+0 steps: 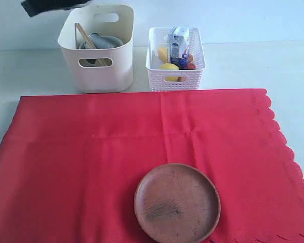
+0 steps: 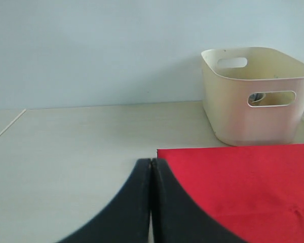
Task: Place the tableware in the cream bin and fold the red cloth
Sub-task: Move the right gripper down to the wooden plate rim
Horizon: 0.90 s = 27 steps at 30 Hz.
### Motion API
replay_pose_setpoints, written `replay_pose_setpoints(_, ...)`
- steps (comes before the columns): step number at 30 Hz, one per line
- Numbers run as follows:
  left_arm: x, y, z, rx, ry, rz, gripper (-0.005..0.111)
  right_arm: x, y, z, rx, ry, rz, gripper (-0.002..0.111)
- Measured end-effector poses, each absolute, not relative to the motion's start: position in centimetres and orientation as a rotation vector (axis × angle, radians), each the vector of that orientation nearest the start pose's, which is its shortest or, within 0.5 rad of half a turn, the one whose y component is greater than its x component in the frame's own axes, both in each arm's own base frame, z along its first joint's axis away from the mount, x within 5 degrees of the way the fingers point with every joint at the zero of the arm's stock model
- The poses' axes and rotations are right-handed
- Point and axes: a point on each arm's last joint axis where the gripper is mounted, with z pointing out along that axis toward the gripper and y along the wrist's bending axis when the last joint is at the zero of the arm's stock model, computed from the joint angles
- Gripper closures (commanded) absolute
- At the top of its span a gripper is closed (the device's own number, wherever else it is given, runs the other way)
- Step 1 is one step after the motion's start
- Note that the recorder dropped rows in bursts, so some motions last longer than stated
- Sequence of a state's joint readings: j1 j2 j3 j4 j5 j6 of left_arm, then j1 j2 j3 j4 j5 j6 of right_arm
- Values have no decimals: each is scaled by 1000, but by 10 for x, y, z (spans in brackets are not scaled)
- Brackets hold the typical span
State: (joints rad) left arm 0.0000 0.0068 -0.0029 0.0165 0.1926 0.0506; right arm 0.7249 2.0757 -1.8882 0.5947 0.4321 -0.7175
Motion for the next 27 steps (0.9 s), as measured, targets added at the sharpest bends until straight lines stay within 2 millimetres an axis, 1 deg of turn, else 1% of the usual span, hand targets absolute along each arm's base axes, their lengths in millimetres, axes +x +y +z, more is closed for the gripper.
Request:
replay_pose_setpoints(1, 56, 0, 196, 54, 1680, 53, 106, 357, 343, 304, -1044, 1825, 566, 108)
replay_pose_setpoints(4, 56, 0, 196, 54, 1680, 53, 106, 342, 328, 300, -1073, 1874, 530, 108)
replay_pose_setpoints(5, 56, 0, 196, 54, 1680, 53, 106, 337, 323, 296, -1081, 1900, 523, 108)
replay_pose_setpoints(11, 56, 0, 196, 54, 1680, 53, 106, 298, 287, 284, -1100, 1992, 495, 108)
replay_pose_setpoints(16, 56, 0, 196, 54, 1680, 53, 106, 266, 256, 264, -1090, 2081, 482, 108)
replay_pose_setpoints(19, 56, 0, 196, 54, 1680, 53, 106, 250, 241, 253, -1090, 2119, 469, 108)
replay_pose_setpoints(20, 56, 0, 196, 54, 1680, 53, 106, 246, 236, 251, -1080, 2130, 463, 108)
replay_pose_setpoints(22, 56, 0, 196, 54, 1680, 53, 106, 240, 223, 240, -1054, 2179, 440, 108)
replay_pose_setpoints(27, 56, 0, 196, 54, 1680, 53, 106, 235, 183, 205, -976, 2356, 337, 108)
